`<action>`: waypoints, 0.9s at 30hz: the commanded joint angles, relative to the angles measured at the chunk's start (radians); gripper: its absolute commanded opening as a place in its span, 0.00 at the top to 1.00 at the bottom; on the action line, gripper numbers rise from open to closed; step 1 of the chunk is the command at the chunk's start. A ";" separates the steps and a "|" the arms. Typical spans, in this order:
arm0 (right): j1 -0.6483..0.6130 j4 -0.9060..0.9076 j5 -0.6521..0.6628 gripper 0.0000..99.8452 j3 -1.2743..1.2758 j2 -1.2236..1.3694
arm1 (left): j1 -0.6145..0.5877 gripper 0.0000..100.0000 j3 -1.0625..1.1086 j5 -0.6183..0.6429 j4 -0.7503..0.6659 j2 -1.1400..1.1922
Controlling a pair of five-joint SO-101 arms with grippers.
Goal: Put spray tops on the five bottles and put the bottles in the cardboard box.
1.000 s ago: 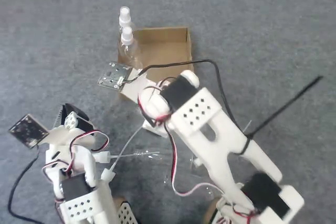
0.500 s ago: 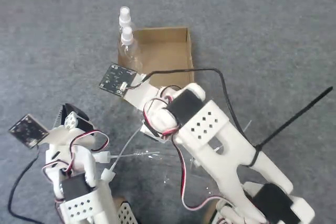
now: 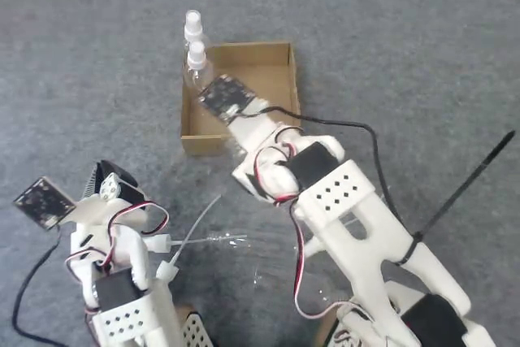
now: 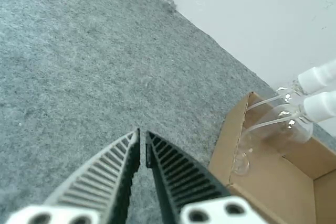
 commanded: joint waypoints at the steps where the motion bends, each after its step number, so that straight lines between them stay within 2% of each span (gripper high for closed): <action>1: 0.053 -0.076 -0.055 0.99 0.006 -0.061 | 0.002 0.99 -0.013 -0.005 -0.026 -0.012; 13: 0.070 -0.243 -0.172 0.99 0.121 -0.062 | 0.003 0.99 -0.015 0.060 -0.031 -0.012; 27: 0.071 -0.265 -0.172 0.99 0.149 -0.061 | 0.002 0.99 -0.061 0.060 -0.028 -0.012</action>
